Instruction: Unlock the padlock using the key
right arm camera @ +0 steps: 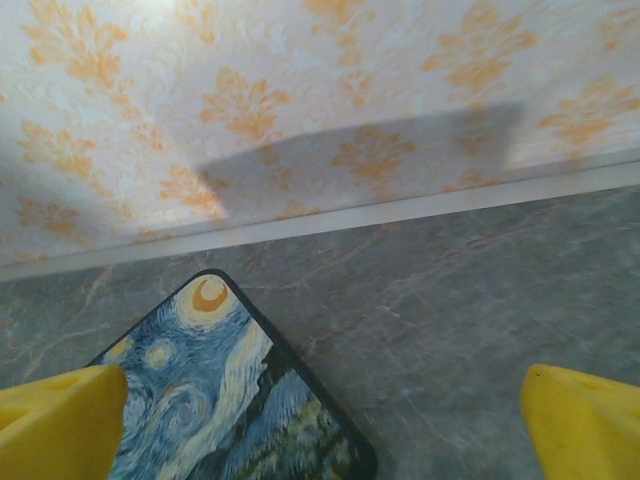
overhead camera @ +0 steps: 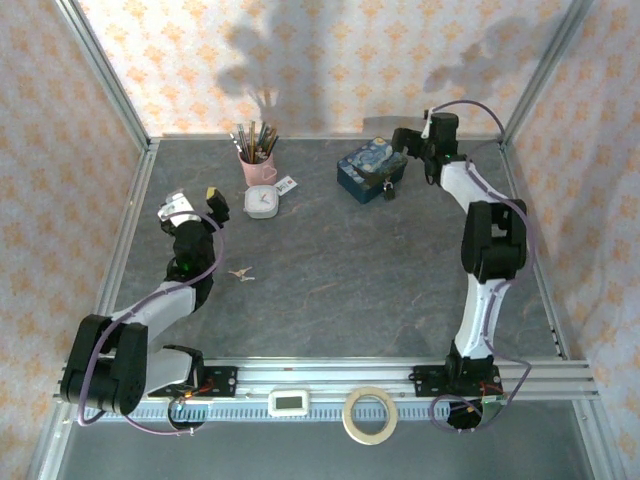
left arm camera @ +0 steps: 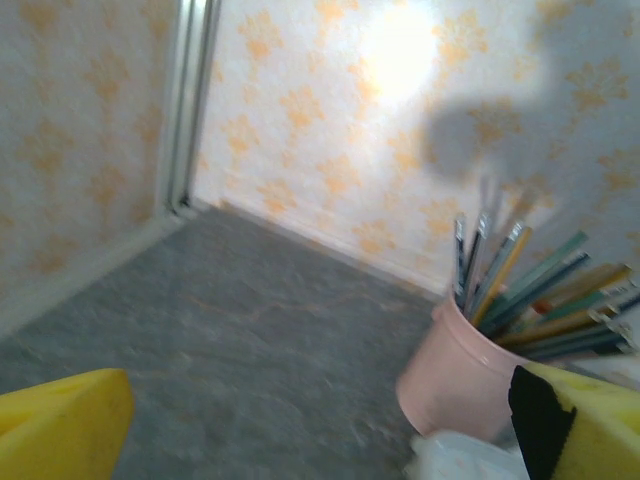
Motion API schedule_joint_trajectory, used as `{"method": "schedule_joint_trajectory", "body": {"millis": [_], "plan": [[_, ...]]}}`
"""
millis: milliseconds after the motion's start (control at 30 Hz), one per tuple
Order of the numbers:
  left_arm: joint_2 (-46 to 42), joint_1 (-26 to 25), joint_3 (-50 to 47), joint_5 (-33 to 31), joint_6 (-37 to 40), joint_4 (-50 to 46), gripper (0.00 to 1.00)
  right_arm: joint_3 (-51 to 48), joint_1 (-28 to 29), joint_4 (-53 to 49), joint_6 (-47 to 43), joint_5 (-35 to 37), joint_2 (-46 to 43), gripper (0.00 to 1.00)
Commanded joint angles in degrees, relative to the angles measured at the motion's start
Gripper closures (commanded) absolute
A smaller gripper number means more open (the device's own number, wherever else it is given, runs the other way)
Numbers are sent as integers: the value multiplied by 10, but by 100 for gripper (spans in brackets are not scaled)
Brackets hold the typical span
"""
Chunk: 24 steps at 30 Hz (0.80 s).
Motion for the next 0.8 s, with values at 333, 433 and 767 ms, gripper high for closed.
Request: {"method": "schedule_joint_trajectory", "body": {"millis": [333, 433, 767], "plan": [[-14, -53, -22, 153, -221, -66, 6, 158, 12, -103, -25, -109, 139, 0], [-11, -57, -22, 164, -223, -59, 7, 159, 15, -125, -34, -131, 146, 5], [21, -74, -9, 191, -235, -29, 7, -82, 32, -36, -2, -107, 3, 34]]}}
